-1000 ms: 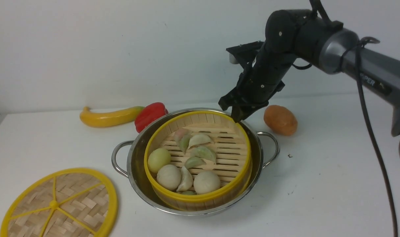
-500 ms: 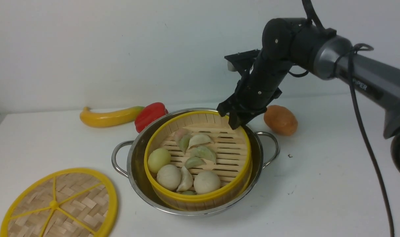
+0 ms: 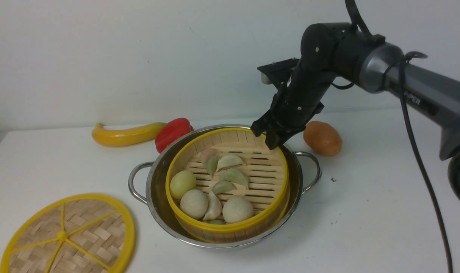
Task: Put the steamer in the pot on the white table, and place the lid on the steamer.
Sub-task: 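Place the bamboo steamer basket of food into the steel pot with the right gripper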
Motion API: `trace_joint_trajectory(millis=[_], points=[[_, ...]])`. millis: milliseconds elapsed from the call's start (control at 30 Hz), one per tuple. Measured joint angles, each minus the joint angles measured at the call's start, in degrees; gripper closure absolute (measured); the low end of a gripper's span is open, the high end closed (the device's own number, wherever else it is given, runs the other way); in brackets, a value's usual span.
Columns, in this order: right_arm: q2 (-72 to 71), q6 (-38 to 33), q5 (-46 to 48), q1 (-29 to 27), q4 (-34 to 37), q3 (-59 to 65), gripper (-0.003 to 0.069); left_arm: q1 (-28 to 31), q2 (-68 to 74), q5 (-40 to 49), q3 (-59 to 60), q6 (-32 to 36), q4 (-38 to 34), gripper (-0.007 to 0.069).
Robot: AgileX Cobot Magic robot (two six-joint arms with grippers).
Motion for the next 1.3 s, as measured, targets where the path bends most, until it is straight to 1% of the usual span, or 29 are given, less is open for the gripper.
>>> trace_joint_trajectory(millis=[667,967,1300], points=[[2.11,-0.03,0.06,0.00,1.71,-0.48,0.0604,0.00,0.00,0.00,0.00,0.00,0.00,0.0313],[3.18,-0.27,1.94,0.00,0.43,-7.07,0.0604,0.00,0.00,0.00,0.00,0.00,0.00,0.0313],[3.78,0.39,1.54,0.00,0.73,-6.94,0.0604,0.00,0.00,0.00,0.00,0.00,0.00,0.0313]])
